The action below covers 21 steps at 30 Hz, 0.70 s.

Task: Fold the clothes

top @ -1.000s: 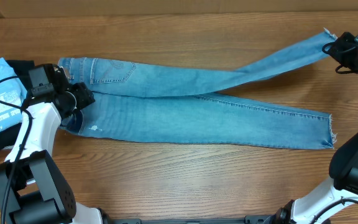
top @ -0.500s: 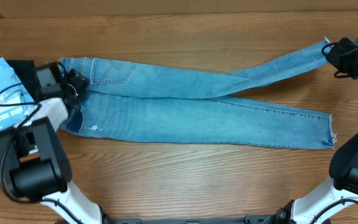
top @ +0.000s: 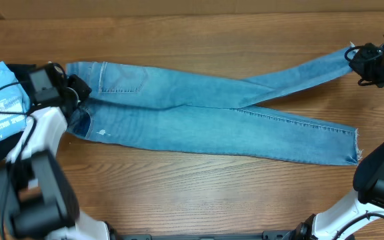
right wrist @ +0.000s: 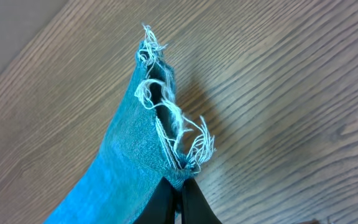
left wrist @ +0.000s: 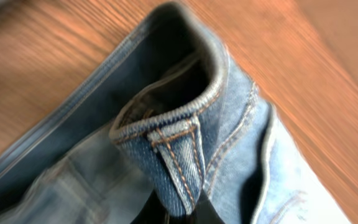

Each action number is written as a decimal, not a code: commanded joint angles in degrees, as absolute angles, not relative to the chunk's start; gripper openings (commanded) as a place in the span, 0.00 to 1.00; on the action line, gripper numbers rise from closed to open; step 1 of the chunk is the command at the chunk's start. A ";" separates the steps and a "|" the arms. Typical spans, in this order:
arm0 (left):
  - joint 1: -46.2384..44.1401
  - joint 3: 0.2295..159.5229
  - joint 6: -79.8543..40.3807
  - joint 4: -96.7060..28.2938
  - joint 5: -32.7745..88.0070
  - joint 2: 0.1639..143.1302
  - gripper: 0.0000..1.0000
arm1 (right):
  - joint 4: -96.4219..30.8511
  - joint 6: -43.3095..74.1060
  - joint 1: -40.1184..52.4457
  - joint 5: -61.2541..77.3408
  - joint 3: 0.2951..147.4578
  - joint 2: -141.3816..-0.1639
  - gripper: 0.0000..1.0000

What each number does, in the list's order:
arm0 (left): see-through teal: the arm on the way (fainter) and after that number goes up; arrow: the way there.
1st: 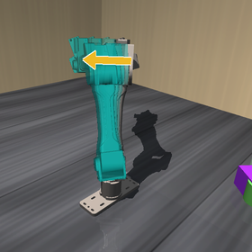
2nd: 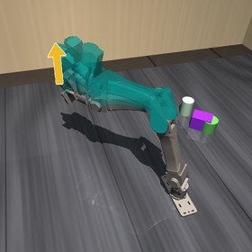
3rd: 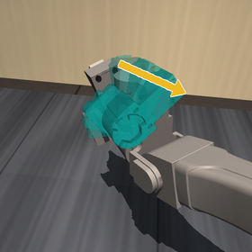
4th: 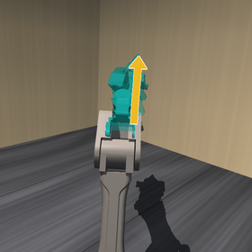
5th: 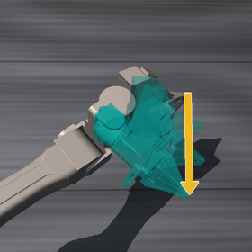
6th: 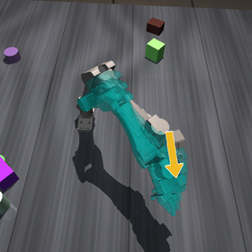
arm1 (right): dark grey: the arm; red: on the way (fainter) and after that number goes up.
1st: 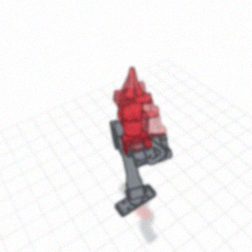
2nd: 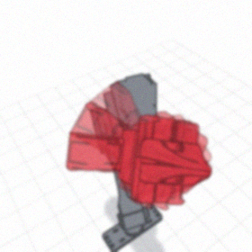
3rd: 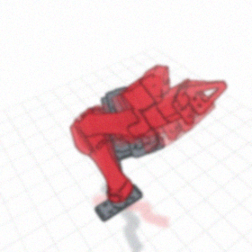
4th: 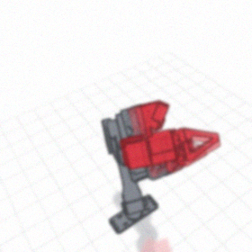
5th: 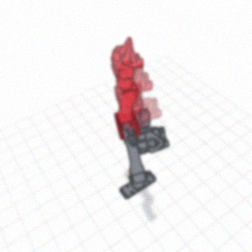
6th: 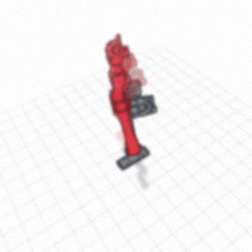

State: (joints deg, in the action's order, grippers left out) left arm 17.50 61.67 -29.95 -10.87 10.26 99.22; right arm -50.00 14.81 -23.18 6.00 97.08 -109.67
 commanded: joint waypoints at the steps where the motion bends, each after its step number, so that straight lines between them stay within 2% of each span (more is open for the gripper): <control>1: 17.45 61.78 -26.15 -18.46 2.24 85.30 0.04 | -49.87 15.05 -23.33 4.95 98.00 -109.40 0.04; 3: 17.45 61.78 -27.75 -19.22 -5.41 82.54 0.04 | -49.80 15.14 -23.33 4.23 98.00 -109.40 0.04; 5: 17.89 61.78 -34.20 -21.30 -9.69 82.91 0.04 | -50.39 16.84 -23.62 0.54 98.00 -109.40 0.04; 9: 18.06 61.78 -34.89 -24.21 -9.63 82.76 0.04 | -51.57 16.80 -26.35 0.49 98.00 -109.40 0.04; 13: 18.06 61.78 -36.42 -33.54 -8.97 82.41 0.04 | -54.22 14.90 -29.10 0.82 98.00 -109.40 0.04; 15: 17.91 61.78 -35.11 -30.89 -7.49 80.84 0.04 | -53.45 14.61 -28.71 1.80 98.00 -109.40 0.04; 21: 16.38 61.78 -34.74 -12.38 -3.16 81.43 0.04 | -51.62 15.07 -24.16 1.54 98.00 -109.40 0.04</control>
State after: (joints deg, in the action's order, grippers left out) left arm 17.19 61.06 -34.98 -17.52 -2.72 82.28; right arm -53.39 14.98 -25.08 3.57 97.08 -109.67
